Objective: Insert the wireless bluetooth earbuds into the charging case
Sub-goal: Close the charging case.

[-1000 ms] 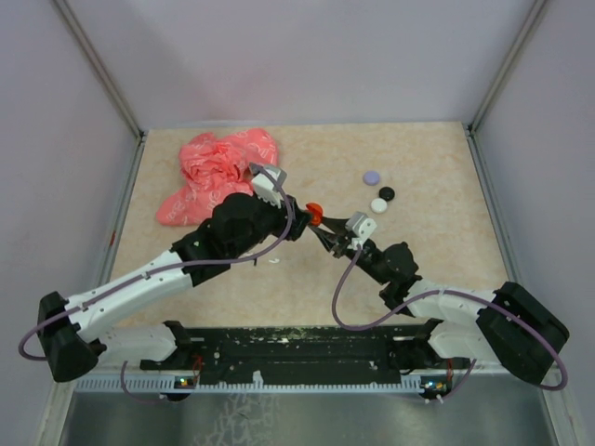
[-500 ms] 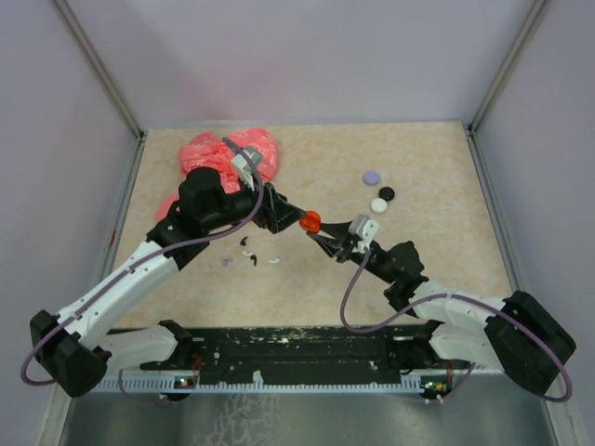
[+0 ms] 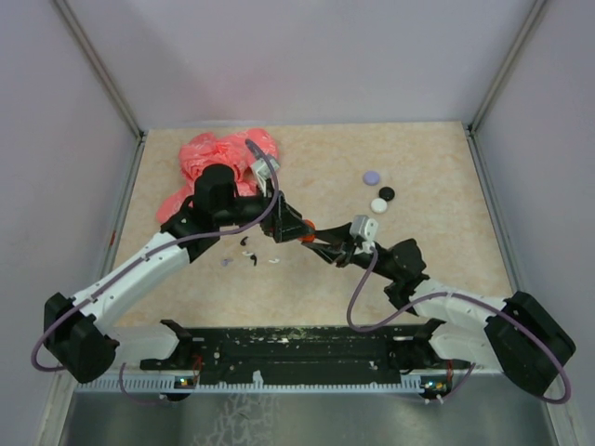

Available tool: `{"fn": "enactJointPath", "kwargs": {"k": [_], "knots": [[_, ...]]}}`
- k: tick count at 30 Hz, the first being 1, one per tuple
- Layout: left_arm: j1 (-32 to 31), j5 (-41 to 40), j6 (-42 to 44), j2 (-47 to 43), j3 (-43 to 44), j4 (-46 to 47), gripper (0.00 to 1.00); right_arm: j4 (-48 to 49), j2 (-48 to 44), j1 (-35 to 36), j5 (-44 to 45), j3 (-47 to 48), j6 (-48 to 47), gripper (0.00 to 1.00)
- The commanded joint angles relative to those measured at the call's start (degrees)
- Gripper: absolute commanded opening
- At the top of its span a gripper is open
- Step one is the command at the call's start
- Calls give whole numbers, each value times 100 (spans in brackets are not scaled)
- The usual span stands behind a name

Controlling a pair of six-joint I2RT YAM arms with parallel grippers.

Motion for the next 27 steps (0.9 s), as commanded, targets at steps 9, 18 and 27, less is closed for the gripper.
{"fn": "enactJointPath", "kwargs": {"k": [9,18,27], "knots": [[32,1146,-263,28,-29,679,79,874,335,-223,-444,286,846,0],[32,1232,-230,-125,-148,848,77,890,513,-363,-429,202,1298,0],[115,-113,428,-346,11,-235,81,-25,452,-559,48,206,1833,0]]}}
